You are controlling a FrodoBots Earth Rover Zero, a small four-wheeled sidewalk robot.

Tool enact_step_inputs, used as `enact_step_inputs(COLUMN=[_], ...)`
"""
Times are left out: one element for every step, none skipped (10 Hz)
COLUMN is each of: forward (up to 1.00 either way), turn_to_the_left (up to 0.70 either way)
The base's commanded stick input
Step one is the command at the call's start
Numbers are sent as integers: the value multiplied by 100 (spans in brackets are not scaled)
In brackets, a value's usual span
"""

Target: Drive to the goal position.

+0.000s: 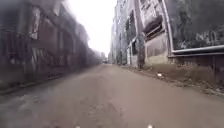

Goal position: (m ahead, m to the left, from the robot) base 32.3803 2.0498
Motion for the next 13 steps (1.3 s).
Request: enact_step_inputs(forward=[100,100,100,100,100,100,100,100,100,100,100,100,100], turn_to_the_left=[0,0,0,0,0,0,0,0,0,0,0,0,0])
